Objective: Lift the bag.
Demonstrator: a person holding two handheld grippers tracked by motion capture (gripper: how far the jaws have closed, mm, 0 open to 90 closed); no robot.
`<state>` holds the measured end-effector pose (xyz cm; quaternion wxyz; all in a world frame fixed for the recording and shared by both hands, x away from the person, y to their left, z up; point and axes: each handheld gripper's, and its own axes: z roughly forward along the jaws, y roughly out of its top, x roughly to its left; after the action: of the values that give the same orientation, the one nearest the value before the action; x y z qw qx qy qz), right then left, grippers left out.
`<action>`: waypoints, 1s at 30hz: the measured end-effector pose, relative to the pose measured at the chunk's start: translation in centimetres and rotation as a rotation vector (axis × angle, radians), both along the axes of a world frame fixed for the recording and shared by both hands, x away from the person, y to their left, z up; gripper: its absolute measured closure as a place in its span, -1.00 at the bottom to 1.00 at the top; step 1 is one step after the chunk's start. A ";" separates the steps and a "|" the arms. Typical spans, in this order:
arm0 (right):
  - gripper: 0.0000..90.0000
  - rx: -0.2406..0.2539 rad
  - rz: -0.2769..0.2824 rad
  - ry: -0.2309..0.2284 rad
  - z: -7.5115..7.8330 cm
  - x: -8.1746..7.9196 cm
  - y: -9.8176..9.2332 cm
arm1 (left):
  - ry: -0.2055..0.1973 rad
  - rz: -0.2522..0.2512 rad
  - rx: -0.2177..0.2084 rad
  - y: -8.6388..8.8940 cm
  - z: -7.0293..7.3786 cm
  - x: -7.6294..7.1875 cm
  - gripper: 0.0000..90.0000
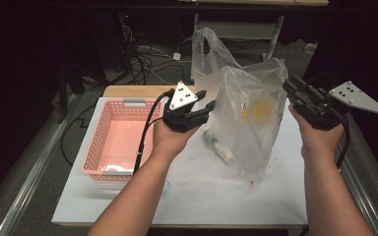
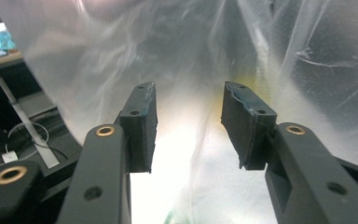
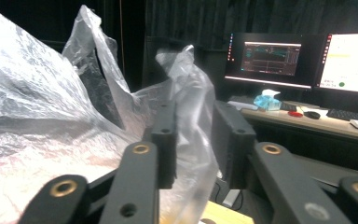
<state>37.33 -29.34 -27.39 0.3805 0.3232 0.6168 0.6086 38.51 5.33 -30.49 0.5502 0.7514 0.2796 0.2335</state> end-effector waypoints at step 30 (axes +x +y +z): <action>0.32 -0.062 0.043 0.145 -7.1 -3.3 -1.2 | 0.177 0.031 -0.005 4.6 -8.4 -4.0 -0.23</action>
<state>34.01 -30.49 -34.47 0.3315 0.3412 0.6682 0.5720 34.47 9.98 -38.91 0.5214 0.7633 0.3394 0.1740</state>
